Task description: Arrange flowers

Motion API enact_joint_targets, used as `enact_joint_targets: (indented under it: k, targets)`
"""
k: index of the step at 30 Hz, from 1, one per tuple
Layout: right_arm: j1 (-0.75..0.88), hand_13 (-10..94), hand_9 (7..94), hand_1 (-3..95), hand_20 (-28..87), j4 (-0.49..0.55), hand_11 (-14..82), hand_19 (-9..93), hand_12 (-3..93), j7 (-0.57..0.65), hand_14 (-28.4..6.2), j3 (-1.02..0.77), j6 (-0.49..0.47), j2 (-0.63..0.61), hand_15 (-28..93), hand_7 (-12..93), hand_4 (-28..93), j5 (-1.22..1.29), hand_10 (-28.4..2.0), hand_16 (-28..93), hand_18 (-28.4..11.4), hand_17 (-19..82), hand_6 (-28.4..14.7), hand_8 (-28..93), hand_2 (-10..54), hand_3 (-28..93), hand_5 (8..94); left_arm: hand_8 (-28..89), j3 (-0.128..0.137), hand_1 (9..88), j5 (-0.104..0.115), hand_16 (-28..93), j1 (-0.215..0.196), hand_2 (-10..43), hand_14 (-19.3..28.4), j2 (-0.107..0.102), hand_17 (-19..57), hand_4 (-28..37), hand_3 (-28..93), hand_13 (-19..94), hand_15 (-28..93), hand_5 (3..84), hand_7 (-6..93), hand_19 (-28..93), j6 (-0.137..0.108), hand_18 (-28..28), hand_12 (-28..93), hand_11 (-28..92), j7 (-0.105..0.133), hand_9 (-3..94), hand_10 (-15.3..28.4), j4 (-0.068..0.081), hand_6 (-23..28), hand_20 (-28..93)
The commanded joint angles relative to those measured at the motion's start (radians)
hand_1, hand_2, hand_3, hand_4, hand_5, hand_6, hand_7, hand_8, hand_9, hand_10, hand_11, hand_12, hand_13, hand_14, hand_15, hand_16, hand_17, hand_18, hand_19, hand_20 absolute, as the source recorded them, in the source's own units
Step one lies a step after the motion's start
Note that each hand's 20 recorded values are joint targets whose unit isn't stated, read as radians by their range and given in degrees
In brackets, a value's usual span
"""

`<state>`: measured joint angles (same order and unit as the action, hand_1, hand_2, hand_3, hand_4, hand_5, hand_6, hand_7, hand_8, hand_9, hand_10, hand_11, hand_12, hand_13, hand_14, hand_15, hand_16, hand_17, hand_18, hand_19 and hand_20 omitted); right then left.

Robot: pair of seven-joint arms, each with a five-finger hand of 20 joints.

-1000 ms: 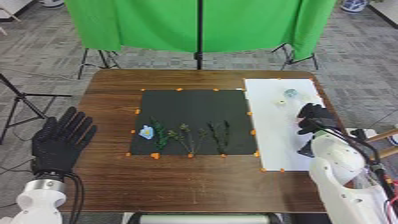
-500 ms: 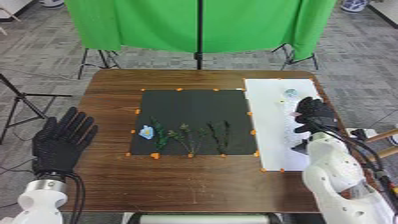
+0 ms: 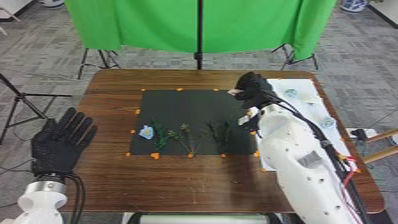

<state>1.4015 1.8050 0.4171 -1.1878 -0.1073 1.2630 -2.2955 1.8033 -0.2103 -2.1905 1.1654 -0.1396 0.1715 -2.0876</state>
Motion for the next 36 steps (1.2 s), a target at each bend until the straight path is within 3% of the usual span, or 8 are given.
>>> enact_joint_targets:
  k: [1,10,17,19,22,26,29,36]
  targets:
    - [-0.128,65,75.0,67.3,43,-0.146,17.6,78,49.0,-0.092,-6.7,0.204,-0.182,0.242,50,43,-28,-0.119,-11.9,46,-17.6,36,-1.9,7,-8.1,68,65.6,-7,-0.018,29.8,0.006,-2,-0.025,13.6,15.1,0.011,-3.8,-23.7,73,31,39,44.4,9.1,32,0.005,14.8,14,19,0.006,40.1,14.5,0.000,8.3,19]
    - [-0.203,65,75.1,67.2,42,-0.329,17.3,78,48.9,-0.132,-6.6,0.229,-0.224,0.420,49,42,-28,-0.285,-12.1,46,-17.7,36,-2.1,7,-8.3,68,66.1,-7,-0.038,29.8,0.020,-2,-0.026,13.7,15.1,-0.027,-3.6,-23.6,73,31,39,44.4,9.3,31,0.014,14.7,14,19,0.050,40.1,14.5,-0.010,8.3,19]
    - [-0.201,65,75.1,67.2,42,-0.469,17.1,78,48.2,-0.169,-6.8,0.239,-0.203,0.509,49,41,-28,-0.534,-12.1,46,-17.9,37,-2.4,6,-8.3,68,66.5,-7,-0.084,29.6,0.046,-2,0.035,13.5,15.1,-0.058,-3.6,-23.5,74,31,39,44.4,9.4,31,0.028,14.8,14,19,0.082,40.1,14.6,0.012,8.3,19]
    - [-0.194,65,75.4,67.2,41,-0.487,17.0,79,47.7,-0.167,-6.9,0.223,-0.187,0.525,50,41,-28,-0.574,-12.2,45,-18.1,37,-2.5,7,-8.4,68,66.7,-7,-0.104,29.6,0.030,-2,0.072,13.4,15.1,-0.068,-3.6,-23.6,74,31,39,44.4,9.3,31,0.043,14.8,14,19,0.072,40.1,14.6,0.025,8.3,19]
    - [-0.194,65,75.3,67.1,41,-0.506,16.9,79,47.7,-0.190,-6.8,0.208,-0.183,0.544,50,40,-28,-0.623,-12.3,45,-18.2,37,-2.7,7,-8.5,68,66.8,-7,-0.114,29.6,0.040,-2,0.087,13.4,15.1,-0.083,-3.6,-23.7,74,31,39,44.4,9.3,31,0.042,14.7,14,19,0.067,40.1,14.6,0.025,8.3,19]
    - [-0.185,65,74.6,66.8,41,-0.508,15.8,79,46.3,-0.178,-6.7,0.202,-0.190,0.554,49,38,-28,-0.628,-12.5,45,-18.3,37,-3.1,5,-8.7,69,66.2,-7,-0.121,29.6,0.081,-2,0.098,13.2,15.1,-0.081,-3.7,-23.9,74,31,39,44.4,9.5,31,0.030,14.8,14,19,0.060,40.1,14.6,0.029,8.3,19]
    - [-0.173,64,74.3,66.5,40,-0.503,15.6,79,46.1,-0.193,-6.8,0.200,-0.200,0.557,49,37,-28,-0.644,-12.6,45,-18.3,37,-3.4,5,-8.9,68,66.1,-7,-0.116,29.4,0.081,-2,0.089,13.0,15.2,-0.078,-3.8,-24.0,73,31,39,44.5,9.7,31,0.014,14.8,14,19,0.056,40.1,14.6,0.025,8.3,19]
    - [-0.176,64,73.5,65.0,39,-0.512,13.1,79,42.4,-0.187,-7.4,0.206,-0.176,0.539,49,31,-28,-0.641,-13.2,44,-19.5,36,-4.4,1,-9.4,68,65.2,-7,-0.109,29.3,0.102,-2,0.091,12.9,15.2,-0.075,-3.8,-24.3,73,31,40,44.6,10.0,32,0.024,14.9,15,20,0.074,40.2,14.7,0.027,8.3,19]
